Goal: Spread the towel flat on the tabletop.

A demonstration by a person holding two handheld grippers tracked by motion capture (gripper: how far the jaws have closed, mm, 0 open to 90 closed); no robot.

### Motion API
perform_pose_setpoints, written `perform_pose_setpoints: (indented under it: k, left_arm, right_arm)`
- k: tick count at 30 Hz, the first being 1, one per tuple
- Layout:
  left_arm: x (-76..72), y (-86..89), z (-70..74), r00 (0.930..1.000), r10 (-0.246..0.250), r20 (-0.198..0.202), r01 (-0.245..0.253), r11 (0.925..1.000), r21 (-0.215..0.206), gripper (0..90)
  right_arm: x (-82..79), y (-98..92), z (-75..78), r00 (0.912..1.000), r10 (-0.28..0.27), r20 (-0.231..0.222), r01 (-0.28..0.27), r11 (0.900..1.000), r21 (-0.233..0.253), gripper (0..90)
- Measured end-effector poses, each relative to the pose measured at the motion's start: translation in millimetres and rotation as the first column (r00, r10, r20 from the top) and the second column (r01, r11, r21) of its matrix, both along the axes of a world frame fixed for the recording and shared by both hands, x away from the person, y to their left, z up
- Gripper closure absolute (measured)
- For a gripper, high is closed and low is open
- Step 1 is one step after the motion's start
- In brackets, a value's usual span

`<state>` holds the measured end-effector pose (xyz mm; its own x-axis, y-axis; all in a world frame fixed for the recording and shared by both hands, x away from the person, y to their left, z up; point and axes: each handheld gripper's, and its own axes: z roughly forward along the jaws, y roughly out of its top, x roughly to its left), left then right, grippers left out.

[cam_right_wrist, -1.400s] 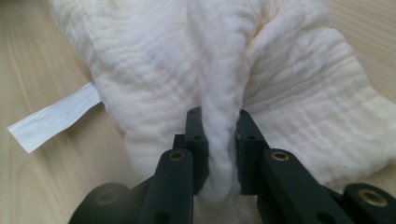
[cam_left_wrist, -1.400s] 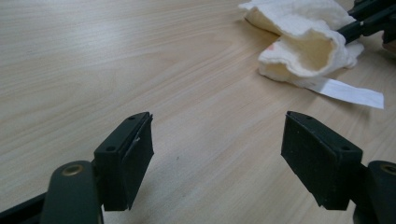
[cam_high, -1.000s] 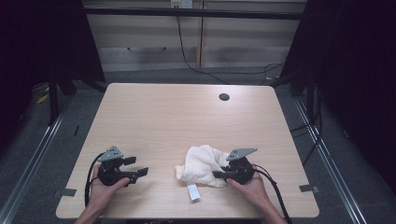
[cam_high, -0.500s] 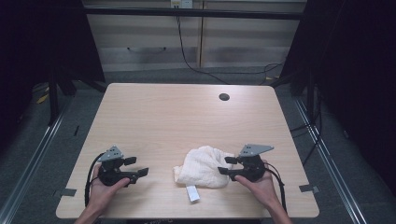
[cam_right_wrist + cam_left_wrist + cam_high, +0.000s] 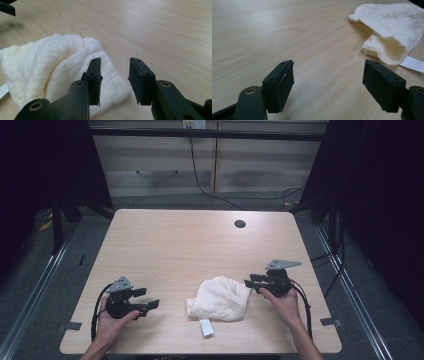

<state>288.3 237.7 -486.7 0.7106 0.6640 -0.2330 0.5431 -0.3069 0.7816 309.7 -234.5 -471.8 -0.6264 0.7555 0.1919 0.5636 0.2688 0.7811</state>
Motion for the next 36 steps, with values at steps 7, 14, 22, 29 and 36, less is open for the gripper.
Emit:
perform_pose_setpoints:
  k: [7,14,22,29,36]
  left_arm:
    - [0.4,1.2,-0.7,1.0000,-0.002,-0.001,0.002,1.0000,0.003,24.8]
    - [-0.5,2.9,0.9,1.0000,0.002,0.004,-0.002,1.0000,-0.006,24.8]
    - [-1.4,2.6,1.1,1.0000,-0.004,0.005,0.004,1.0000,-0.005,24.8]
    - [-1.0,1.5,0.8,1.0000,-0.002,0.001,0.002,1.0000,-0.005,24.8]
    - [-0.8,2.2,1.1,1.0000,-0.003,0.003,0.003,1.0000,-0.004,24.8]
  right_arm:
    - [25.4,26.1,-9.4,0.9972,0.067,-0.034,-0.067,0.998,-0.009,55.9]
    - [47.2,67.2,-9.9,0.9840,0.160,-0.077,-0.163,0.986,-0.021,55.4]
    - [45.0,69.6,-26.6,0.9841,0.150,-0.094,-0.155,0.987,-0.046,87.1]
    - [41.7,59.1,4.8,0.9933,0.115,0.005,-0.115,0.993,0.014,87.9]
    - [42.2,50.8,51.4,0.9895,0.086,0.116,-0.092,0.995,0.048,87.9]
